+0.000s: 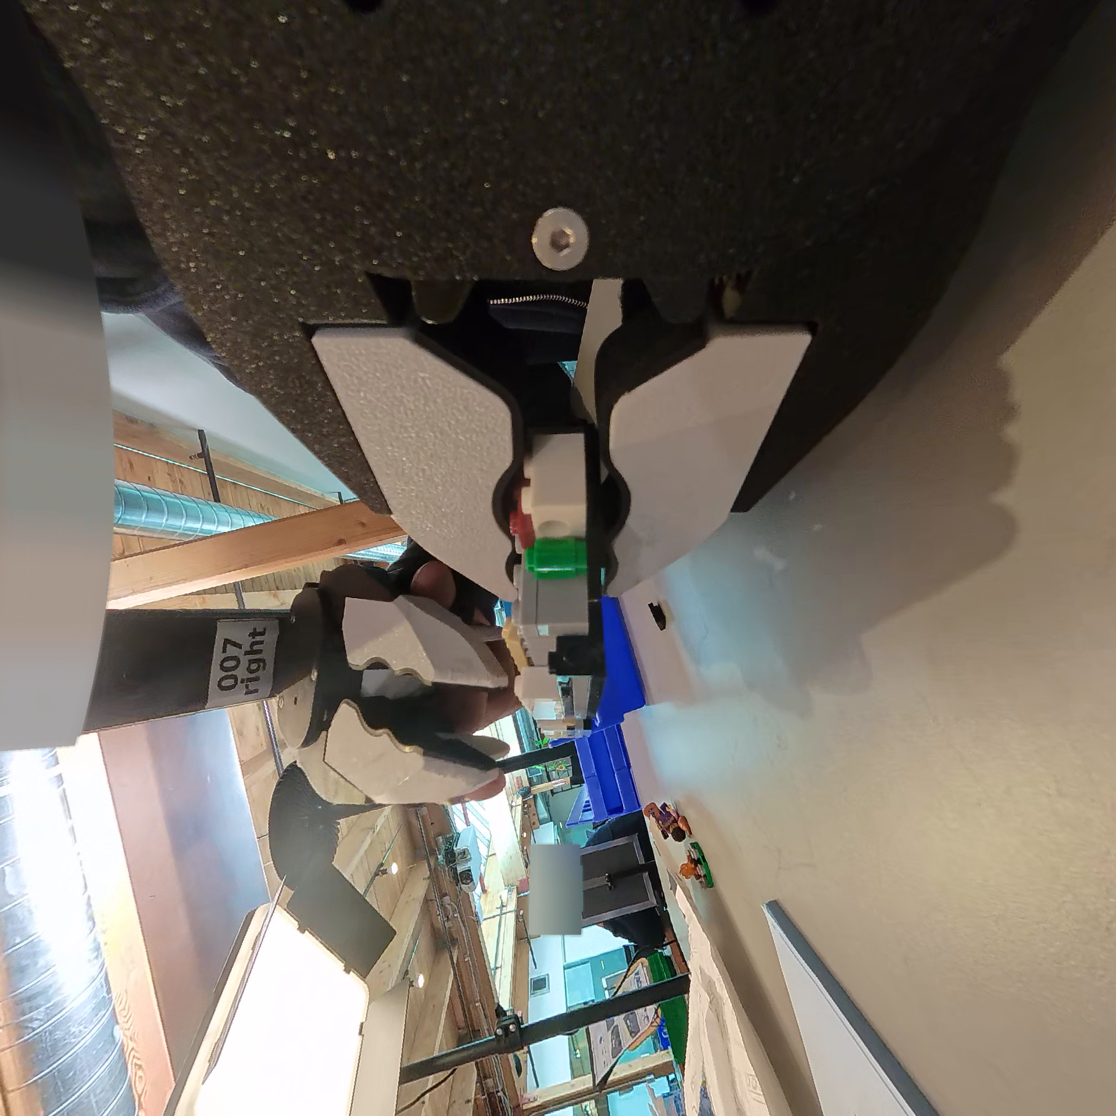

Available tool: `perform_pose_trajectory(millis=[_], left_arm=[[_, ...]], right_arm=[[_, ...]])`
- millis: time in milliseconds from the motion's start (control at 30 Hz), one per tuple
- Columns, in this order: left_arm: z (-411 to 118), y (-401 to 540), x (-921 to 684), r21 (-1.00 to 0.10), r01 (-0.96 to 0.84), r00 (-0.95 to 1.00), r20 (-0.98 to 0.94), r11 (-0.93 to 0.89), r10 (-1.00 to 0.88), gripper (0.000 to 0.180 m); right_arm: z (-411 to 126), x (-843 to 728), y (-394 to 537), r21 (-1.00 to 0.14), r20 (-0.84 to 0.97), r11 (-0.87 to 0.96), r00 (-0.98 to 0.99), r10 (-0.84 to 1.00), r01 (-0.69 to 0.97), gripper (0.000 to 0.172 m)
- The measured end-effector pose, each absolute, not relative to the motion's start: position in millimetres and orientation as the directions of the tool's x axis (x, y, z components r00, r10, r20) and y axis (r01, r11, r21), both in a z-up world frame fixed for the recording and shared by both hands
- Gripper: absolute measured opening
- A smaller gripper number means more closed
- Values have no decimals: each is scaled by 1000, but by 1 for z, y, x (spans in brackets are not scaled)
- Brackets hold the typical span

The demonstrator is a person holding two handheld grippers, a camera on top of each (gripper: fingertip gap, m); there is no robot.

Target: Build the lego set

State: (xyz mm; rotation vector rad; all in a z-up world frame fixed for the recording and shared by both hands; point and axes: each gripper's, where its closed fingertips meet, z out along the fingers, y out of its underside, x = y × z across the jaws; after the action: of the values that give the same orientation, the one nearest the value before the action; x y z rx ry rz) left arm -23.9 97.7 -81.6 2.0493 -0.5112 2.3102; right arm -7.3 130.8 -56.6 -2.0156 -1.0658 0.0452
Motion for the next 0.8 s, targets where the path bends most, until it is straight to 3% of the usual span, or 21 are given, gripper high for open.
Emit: perform_pose_trajectory(millis=[567, 800], left_arm=[[-80, 104, -27, -219, -213, -153, 970, -952, -189, 20], [-80, 79, -22, -255, -461, -153, 966, -850, -206, 20]], right_arm=[[-48, 30, 110, -673, 302, -404, 729, 614, 620, 27], [-57, 52, 88, -705, 76, -539, 805, 588, 460, 37]])
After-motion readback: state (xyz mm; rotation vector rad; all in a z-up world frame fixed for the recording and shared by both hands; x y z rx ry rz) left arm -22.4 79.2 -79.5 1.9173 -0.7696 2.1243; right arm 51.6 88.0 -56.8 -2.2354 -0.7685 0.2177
